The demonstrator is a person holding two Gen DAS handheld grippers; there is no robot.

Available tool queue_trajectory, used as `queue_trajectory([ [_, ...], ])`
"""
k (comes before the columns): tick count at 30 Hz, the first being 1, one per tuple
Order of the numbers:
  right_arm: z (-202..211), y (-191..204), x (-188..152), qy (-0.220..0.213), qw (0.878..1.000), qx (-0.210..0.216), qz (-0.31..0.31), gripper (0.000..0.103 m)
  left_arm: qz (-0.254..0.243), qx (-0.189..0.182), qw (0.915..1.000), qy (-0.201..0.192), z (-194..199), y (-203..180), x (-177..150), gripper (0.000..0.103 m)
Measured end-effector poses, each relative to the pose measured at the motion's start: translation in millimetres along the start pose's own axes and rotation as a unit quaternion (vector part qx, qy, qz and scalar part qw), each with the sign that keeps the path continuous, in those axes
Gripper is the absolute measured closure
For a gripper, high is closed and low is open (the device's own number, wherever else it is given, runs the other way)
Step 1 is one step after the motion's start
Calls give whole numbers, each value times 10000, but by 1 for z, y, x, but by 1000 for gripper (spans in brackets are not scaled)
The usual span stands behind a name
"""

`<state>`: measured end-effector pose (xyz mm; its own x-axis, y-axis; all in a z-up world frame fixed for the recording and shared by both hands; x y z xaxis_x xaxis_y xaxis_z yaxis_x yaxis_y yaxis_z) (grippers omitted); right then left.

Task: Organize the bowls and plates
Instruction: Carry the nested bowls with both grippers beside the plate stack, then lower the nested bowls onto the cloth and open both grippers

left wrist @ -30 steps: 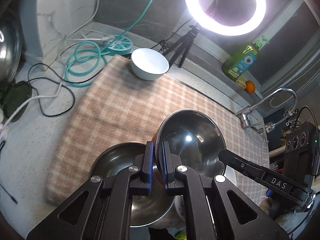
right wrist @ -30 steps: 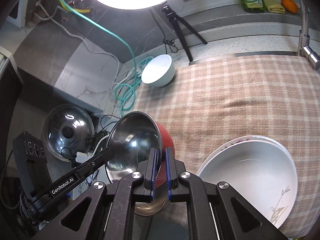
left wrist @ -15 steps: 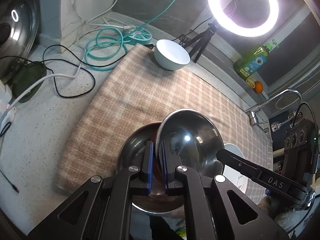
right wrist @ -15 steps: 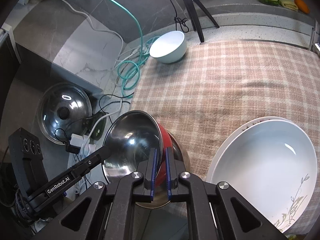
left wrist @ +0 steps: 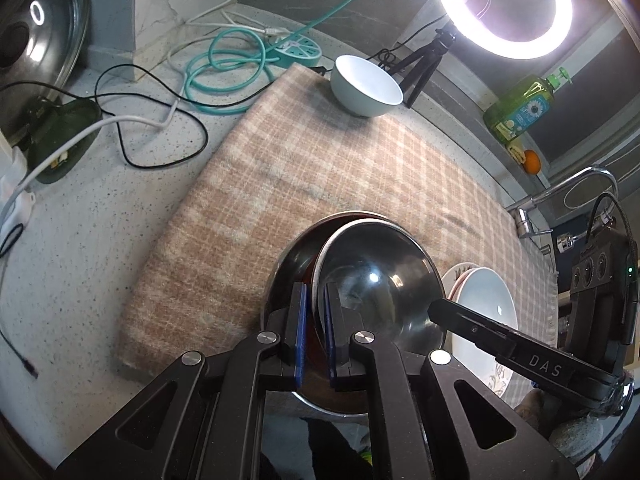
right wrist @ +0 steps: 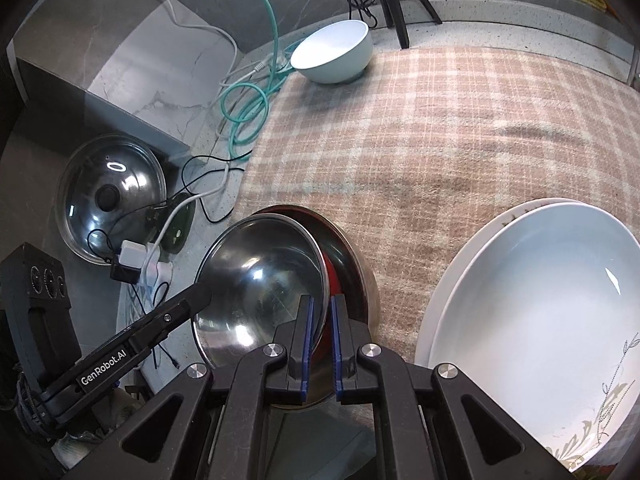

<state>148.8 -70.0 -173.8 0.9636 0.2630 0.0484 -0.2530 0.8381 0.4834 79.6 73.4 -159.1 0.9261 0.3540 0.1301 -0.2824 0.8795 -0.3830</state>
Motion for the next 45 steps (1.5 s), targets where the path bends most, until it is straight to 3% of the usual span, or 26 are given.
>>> queue_trajectory([
  [28,-17,2,4,140,9989,-389,220,95,-120,279,9994,162,-19,7,0,97],
  [45,-18,4,5,219,9976,-530,382,93,-214,214,9992,246,-21,7,-2,97],
])
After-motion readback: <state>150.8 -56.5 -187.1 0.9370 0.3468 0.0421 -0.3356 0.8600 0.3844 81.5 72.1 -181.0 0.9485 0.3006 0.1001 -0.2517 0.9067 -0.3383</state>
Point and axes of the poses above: each gripper's, at about its wrist camera, not at the fingertips, and z roughly against the way its jaws point, y to its left, x to its top, the point moved 6 cm from there along -z, roughly the way its jaws point, and after that the axes turned 13 degrees about y, right-handed, at the moved point
